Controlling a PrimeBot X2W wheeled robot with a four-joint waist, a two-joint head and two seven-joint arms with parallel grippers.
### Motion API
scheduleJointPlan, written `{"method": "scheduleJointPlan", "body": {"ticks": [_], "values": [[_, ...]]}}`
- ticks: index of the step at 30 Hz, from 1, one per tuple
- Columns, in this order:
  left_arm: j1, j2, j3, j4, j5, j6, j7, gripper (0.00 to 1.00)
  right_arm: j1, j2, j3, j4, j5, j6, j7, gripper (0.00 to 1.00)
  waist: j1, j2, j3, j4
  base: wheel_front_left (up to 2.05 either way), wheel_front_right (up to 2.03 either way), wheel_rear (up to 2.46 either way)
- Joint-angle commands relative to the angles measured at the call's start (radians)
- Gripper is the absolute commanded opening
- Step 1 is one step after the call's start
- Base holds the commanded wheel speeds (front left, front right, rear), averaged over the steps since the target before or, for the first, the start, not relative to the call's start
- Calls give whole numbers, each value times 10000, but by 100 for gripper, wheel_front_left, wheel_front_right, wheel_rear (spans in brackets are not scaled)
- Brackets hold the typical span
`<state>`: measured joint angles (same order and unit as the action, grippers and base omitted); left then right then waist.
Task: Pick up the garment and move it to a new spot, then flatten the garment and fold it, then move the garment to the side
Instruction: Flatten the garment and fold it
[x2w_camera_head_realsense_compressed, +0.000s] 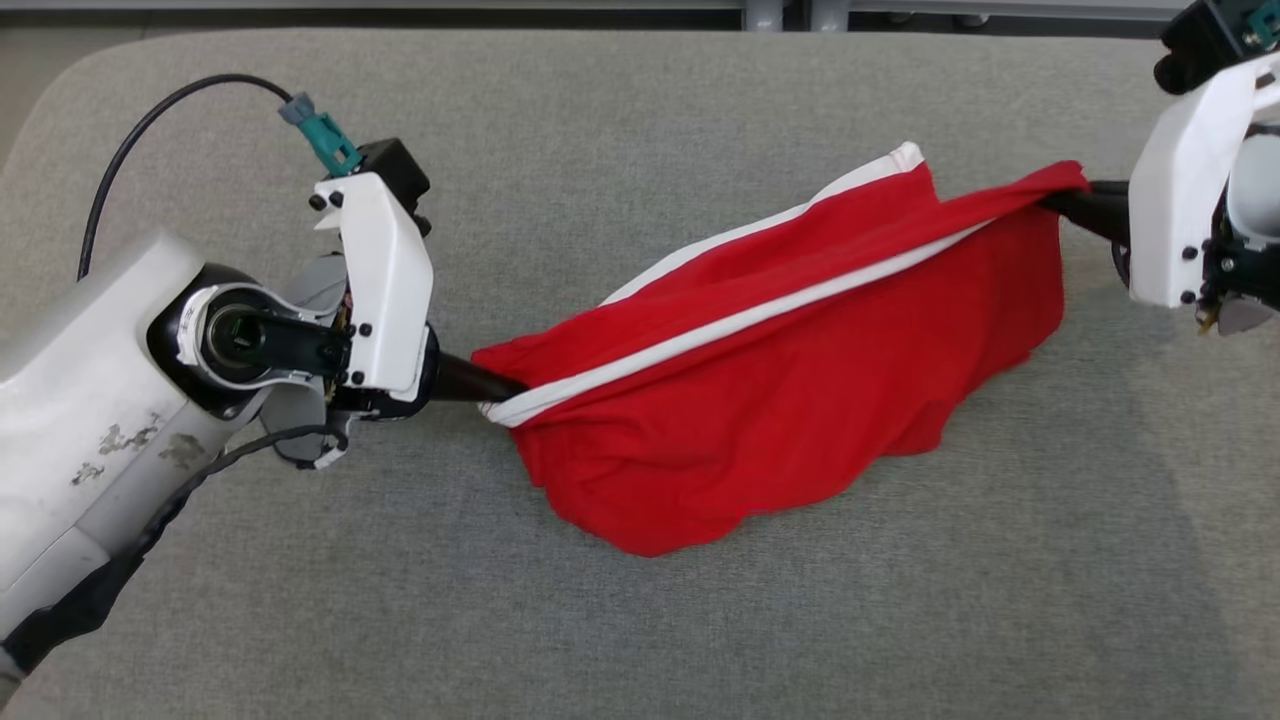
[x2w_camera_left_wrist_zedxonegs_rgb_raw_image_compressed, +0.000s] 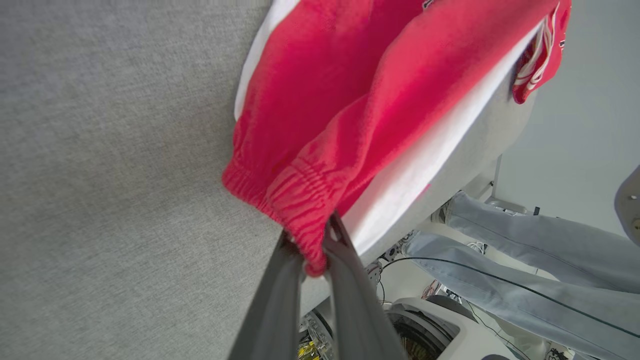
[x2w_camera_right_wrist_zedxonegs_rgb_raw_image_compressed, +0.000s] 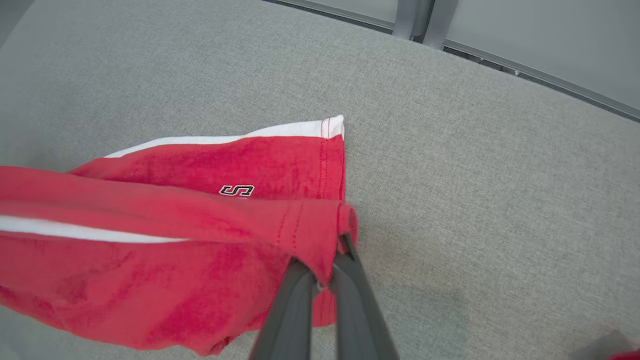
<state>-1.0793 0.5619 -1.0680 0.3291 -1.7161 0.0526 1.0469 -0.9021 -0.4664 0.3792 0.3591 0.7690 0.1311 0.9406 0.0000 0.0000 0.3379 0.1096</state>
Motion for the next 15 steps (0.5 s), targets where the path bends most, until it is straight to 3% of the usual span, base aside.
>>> {"method": "scheduleJointPlan", "body": {"ticks": [1, 12, 13, 15], "values": [[-144, -3, 34, 108, 118, -47, -51, 0, -135, 8, 38, 151, -76, -4, -107, 0, 0, 0, 151, 147, 0, 0, 0], [-590, -491, 322, 815, 224, -263, -441, 0, -1514, 140, 848, 1725, -173, -4, -954, 0, 0, 0, 950, 352, 0, 0, 0], [-630, -519, 310, 884, 287, -299, -475, 7, -1602, 167, 926, 1851, -178, -4, -1025, 4, 0, 0, 1014, 358, 0, 0, 0], [-637, -590, 275, 1017, 360, -365, -517, 77, -1714, 251, 1092, 2072, -214, -4, -1169, 49, 0, 0, 1073, 364, 0, 0, 0]]}}
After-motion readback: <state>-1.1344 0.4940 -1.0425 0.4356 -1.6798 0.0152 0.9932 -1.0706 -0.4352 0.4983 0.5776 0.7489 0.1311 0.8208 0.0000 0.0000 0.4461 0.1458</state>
